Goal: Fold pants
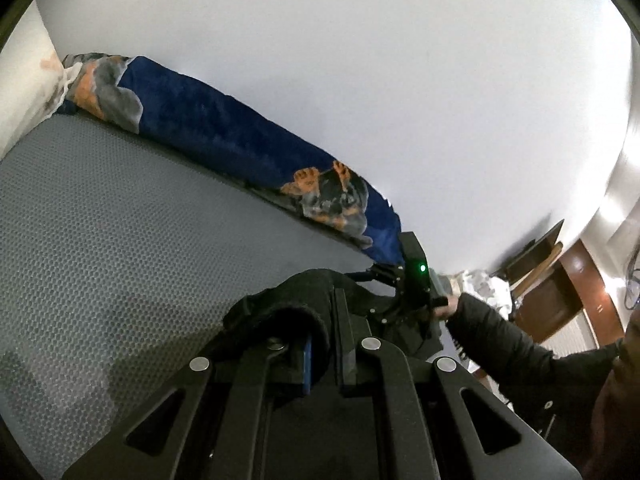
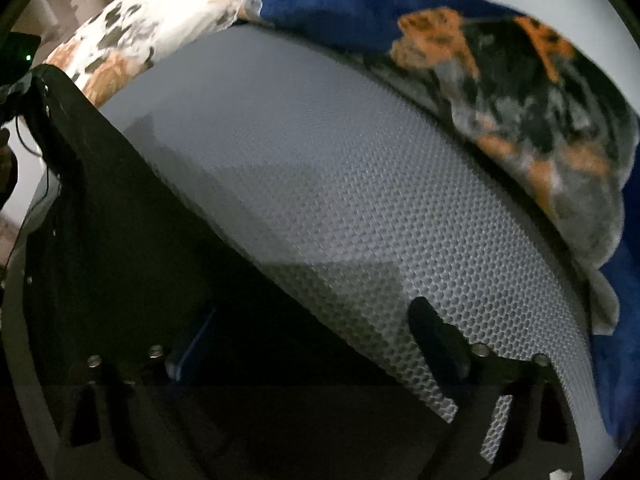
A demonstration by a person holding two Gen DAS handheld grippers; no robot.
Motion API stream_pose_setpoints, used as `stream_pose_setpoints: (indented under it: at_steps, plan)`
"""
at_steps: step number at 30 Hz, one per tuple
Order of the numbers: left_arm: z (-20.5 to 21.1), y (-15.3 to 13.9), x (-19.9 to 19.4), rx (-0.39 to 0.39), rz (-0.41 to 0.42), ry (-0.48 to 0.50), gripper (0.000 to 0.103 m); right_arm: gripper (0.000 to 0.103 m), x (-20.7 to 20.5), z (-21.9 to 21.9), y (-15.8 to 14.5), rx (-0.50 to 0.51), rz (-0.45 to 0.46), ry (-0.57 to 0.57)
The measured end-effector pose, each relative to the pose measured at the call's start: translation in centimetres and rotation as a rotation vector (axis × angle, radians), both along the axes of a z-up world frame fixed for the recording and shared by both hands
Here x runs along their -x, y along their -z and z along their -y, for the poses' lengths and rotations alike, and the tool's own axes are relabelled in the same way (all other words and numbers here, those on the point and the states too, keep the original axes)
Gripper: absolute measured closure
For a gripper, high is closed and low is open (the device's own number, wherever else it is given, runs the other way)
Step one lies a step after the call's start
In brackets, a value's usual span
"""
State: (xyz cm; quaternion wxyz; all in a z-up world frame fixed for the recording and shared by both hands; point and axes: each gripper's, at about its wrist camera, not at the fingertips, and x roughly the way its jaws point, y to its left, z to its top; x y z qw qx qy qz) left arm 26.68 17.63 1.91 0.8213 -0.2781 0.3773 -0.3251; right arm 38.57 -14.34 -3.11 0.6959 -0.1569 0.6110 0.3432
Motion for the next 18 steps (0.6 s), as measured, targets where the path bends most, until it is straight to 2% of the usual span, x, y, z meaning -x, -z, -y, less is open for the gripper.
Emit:
stream_pose_setpoints:
  at_steps: [3, 6, 8, 12, 16, 18]
  plan:
    - [0.1, 0.2, -0.1, -0.006, -0.005, -0.002, 0.095, 0.020, -0.1, 0.5, 0.5, 0.011, -0.020, -0.030]
    - [0.2, 0.1, -0.3, -0.021, -0.004, -0.006, 0.095, 0.026, -0.1, 0.6, 0.4, 0.007, -0.030, -0.068]
    - [0.2, 0.2, -0.4, -0.028, -0.006, -0.005, 0.095, 0.040, 0.0, 0.4, 0.2, -0.006, -0.031, -0.086]
    - [0.3, 0.5, -0.6, -0.040, -0.009, -0.007, 0.095, 0.054, 0.0, 0.6, 0.0, -0.015, -0.042, -0.081]
    - [0.3, 0.8, -0.8, -0.046, -0.011, -0.008, 0.095, 0.087, 0.2, 1.0, -0.5, -0.019, -0.036, -0.047]
    - [0.4, 0.8, -0.9, -0.051, -0.011, -0.008, 0.095, 0.091, 0.7, 0.9, -1.0, 0.006, 0.007, -0.026]
